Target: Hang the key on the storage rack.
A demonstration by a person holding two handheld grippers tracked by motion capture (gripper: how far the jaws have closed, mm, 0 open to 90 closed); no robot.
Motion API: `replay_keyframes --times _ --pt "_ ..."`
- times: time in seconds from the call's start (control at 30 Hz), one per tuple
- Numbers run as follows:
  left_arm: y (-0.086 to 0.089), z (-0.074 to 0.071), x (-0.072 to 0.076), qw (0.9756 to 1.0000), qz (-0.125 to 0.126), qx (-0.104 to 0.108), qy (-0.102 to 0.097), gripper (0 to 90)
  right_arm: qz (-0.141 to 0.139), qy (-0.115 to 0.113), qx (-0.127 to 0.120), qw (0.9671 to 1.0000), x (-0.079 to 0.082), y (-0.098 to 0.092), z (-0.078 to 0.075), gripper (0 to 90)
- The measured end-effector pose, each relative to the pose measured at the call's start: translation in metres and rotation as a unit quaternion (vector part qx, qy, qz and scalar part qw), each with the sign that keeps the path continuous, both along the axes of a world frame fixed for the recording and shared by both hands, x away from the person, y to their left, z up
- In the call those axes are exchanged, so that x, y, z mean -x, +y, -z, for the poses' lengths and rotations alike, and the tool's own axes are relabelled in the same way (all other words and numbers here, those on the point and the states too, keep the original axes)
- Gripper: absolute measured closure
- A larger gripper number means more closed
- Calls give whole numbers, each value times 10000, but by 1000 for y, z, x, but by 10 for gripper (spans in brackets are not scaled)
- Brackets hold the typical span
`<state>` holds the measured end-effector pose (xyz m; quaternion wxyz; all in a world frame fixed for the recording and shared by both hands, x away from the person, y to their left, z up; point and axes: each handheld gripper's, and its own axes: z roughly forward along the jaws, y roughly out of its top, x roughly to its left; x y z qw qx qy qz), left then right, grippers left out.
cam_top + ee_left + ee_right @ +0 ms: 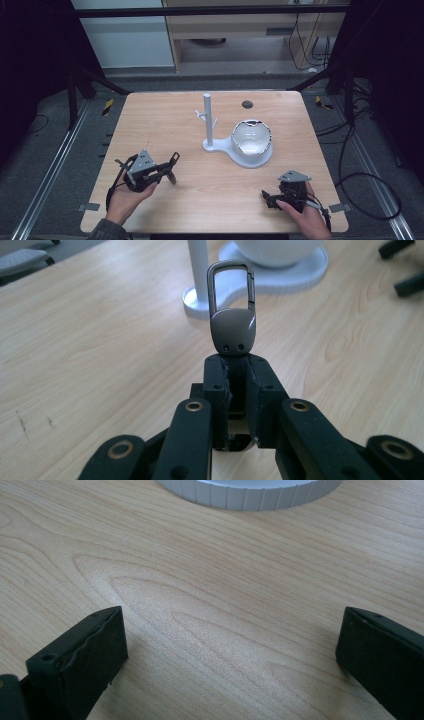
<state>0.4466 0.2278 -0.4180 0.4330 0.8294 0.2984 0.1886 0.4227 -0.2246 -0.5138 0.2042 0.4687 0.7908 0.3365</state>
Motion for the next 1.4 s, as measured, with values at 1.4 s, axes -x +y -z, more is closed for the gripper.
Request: replay_keyframes --times 1.4 --pt "-71 -66 -47 9943 -801 77 -698 800 -9 3 -17 10000 0 0 0 4"
